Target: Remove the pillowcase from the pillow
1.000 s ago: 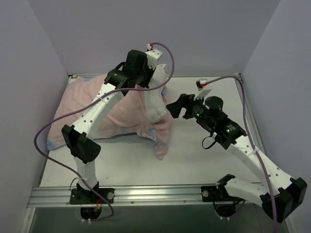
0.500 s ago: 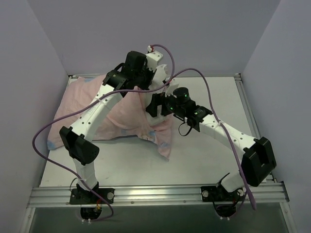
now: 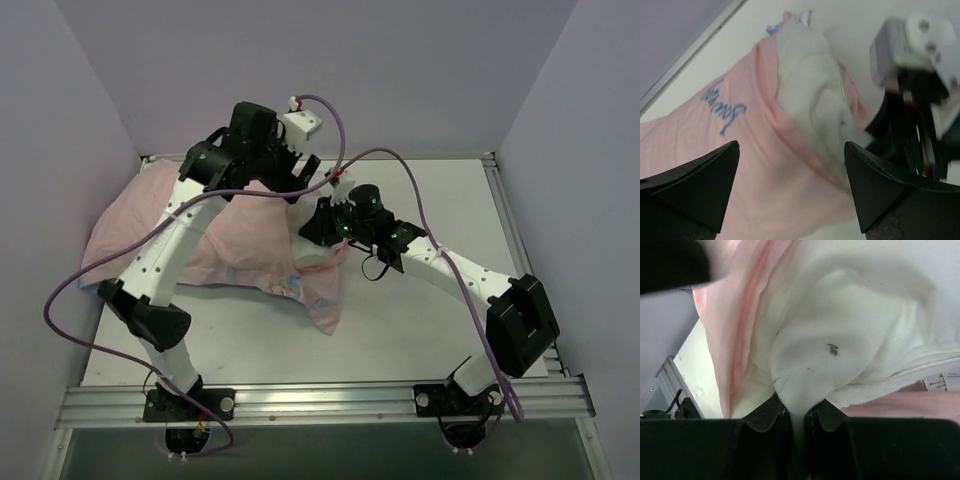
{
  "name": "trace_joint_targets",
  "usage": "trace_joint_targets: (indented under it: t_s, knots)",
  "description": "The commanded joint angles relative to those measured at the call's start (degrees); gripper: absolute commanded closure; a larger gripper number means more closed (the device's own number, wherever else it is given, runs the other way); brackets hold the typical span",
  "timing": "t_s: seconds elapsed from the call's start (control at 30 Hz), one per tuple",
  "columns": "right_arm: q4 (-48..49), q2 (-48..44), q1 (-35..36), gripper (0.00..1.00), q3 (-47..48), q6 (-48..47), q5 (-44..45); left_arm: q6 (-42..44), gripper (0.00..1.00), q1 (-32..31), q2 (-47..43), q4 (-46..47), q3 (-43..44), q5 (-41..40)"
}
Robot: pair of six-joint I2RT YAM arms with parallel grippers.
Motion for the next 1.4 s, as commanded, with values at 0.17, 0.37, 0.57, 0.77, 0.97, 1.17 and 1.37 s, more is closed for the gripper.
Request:
trace_joint_targets:
  t_s: [0.17, 0.37, 0.57, 0.77, 0.97, 1.17, 1.37]
  knots:
    - [9.0, -1.3, -3.1, 1.00, 2.0, 7.2, -1.6, 15.8, 0.06, 24.0, -26.5, -14.4, -23.3, 5.1]
    - [10.2, -1.7, -3.4, 1.00, 3.2, 12.6, 0.2, 19.6, 0.06, 32.9, -36.0, -8.1, -47.8, 7.5]
    - [11.0, -0.5, -0.4, 1.00, 5.8, 19.1, 5.7, 15.5, 0.06, 19.0, -36.8, 0.7, -50.6, 9.9]
    - [7.6, 2.3, -0.4, 1.00, 12.2, 20.6, 9.5, 9.2, 0.06, -2.0, -30.4, 1.4, -45.4, 5.3]
    - [8.3, 2.2, -0.3, 1.00, 12.3, 22.7, 12.9, -6.3, 0.06, -4.4, -23.6, 5.2, -40.7, 0.7]
    - [8.6, 1.8, 0.1, 1.00, 11.8, 23.7, 15.4, -21.5, 0.06, -6.1, -24.8, 13.1, -43.8, -0.2]
    - [9.1, 2.5, 0.9, 1.00, 12.3, 24.3, 15.5, -23.4, 0.12, -7.0, -21.6, 15.7, -46.3, -5.1]
